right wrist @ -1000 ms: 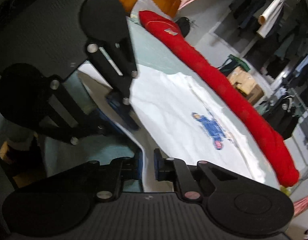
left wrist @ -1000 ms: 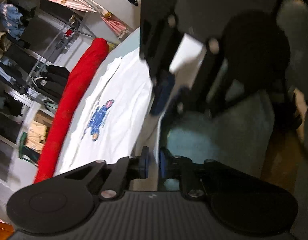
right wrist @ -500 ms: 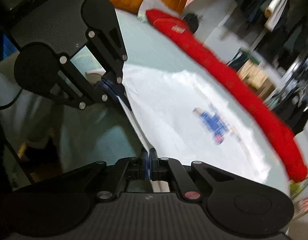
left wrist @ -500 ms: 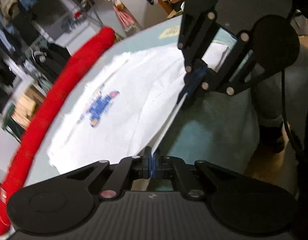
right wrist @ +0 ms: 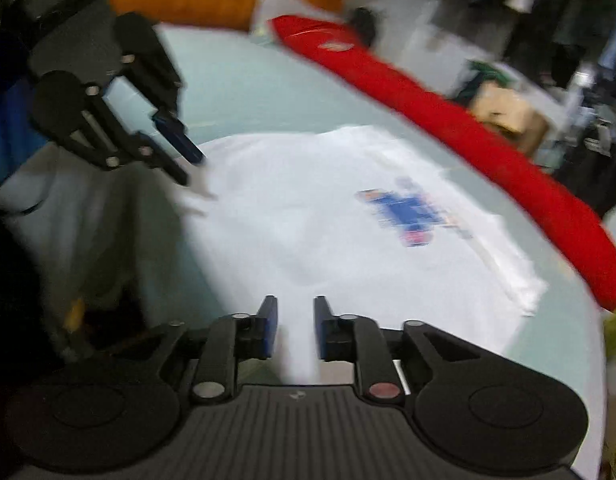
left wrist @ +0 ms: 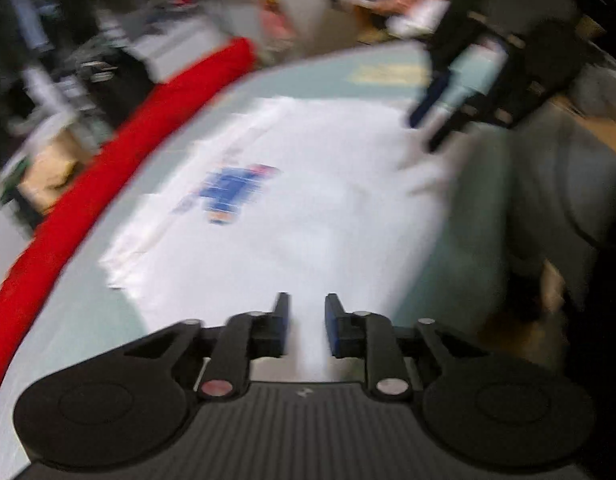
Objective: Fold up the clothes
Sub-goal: 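Withdraw both open grippers above the shirt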
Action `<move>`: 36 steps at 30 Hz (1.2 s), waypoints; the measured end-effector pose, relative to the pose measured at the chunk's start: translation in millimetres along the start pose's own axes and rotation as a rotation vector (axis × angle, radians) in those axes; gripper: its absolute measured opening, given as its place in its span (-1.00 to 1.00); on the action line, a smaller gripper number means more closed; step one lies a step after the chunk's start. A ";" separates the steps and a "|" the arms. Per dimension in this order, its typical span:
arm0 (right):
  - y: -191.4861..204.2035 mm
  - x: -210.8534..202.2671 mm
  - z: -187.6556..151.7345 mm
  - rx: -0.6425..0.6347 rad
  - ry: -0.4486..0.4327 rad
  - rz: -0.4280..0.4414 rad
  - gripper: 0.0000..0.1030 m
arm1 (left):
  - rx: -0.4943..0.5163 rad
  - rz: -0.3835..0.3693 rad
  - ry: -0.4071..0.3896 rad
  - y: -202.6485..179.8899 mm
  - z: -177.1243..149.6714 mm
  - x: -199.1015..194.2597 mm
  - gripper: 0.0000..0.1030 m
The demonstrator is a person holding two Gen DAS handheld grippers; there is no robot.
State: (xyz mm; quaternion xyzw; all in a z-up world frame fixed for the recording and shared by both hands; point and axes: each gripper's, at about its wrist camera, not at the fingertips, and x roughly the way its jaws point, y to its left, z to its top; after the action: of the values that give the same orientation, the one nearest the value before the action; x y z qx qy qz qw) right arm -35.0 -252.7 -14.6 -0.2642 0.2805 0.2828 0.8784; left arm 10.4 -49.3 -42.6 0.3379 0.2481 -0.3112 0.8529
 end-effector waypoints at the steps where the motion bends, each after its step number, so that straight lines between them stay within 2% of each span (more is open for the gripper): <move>1: -8.1 4.8 -0.3 0.028 0.000 -0.028 -0.48 | -0.034 0.013 0.004 5.3 -0.2 8.8 -0.42; 5: -21.8 19.5 -21.9 0.140 0.047 -0.041 -0.48 | -0.146 0.022 0.088 16.2 -17.3 43.3 -0.40; 8: -26.7 19.2 -45.8 0.212 0.094 -0.040 -0.42 | -0.252 0.019 0.114 28.2 -39.7 43.8 -0.34; 10: -30.0 19.0 -61.6 0.261 0.125 -0.040 -0.40 | -0.321 0.003 0.148 37.3 -47.1 36.2 -0.12; 13: -34.0 8.7 -77.0 0.286 0.151 -0.038 -0.40 | -0.306 0.025 0.169 41.4 -51.0 26.9 -0.13; 17: -25.4 -10.0 -61.0 0.262 0.085 -0.006 -0.37 | -0.263 0.029 0.119 36.8 -27.6 23.5 -0.14; 21: -7.5 10.4 -31.3 0.182 0.026 0.065 -0.37 | -0.256 0.003 0.084 30.8 -6.5 35.7 -0.13; 25: 17.3 45.3 -16.9 0.063 0.036 0.080 -0.37 | -0.268 -0.010 0.089 28.1 0.4 53.0 -0.13; 28: 12.4 62.9 -16.6 0.136 0.079 0.130 -0.34 | -0.284 0.019 0.134 28.1 -11.0 57.7 -0.08; 31: 12.8 60.6 -26.0 0.163 0.133 0.180 -0.29 | -0.350 0.022 0.148 37.6 -29.0 49.8 0.11; 34: 14.9 54.1 -30.5 0.171 0.184 0.228 -0.29 | -0.400 0.015 0.154 46.1 -31.3 42.5 0.11; 36: 18.0 47.4 -22.4 0.134 0.147 0.218 -0.29 | -0.383 0.029 0.125 45.7 -22.7 37.4 0.11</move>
State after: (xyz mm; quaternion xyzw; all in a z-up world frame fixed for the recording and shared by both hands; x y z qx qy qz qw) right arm -22.0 -237.5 -66.2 -0.1931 0.3895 0.3369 0.8352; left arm 63.0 -19.9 -61.7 0.1914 0.3503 -0.2245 0.8889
